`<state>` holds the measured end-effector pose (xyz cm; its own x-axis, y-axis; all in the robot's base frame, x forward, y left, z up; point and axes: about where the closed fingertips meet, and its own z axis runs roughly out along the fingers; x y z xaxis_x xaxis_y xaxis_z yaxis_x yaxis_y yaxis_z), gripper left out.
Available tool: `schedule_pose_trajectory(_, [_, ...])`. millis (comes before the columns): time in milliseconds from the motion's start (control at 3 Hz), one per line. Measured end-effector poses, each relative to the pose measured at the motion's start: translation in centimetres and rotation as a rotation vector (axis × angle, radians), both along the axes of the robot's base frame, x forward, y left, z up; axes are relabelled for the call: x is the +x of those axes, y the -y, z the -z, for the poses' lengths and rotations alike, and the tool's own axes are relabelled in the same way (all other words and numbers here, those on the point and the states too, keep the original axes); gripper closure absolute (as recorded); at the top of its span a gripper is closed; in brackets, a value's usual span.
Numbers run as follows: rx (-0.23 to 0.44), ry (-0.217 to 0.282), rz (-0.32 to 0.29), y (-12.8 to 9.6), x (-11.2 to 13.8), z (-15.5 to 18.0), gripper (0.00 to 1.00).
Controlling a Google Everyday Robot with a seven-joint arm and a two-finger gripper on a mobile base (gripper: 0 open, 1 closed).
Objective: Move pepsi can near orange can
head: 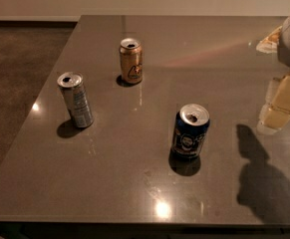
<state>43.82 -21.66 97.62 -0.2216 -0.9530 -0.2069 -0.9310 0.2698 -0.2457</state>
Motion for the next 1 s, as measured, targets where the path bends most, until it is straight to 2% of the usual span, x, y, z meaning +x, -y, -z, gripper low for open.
schedule_pose_trajectory(333, [0.006, 0.002, 0.006, -0.1, 0.0, -0.1, 0.0])
schedule_pose_trajectory(667, [0.052, -0.027, -0.028, -1.7, -0.7, 1.0, 0.0])
schedule_pose_trajectory(1000, [0.129, -0.061, -0.091, -4.5, -1.9, 2.9, 0.0])
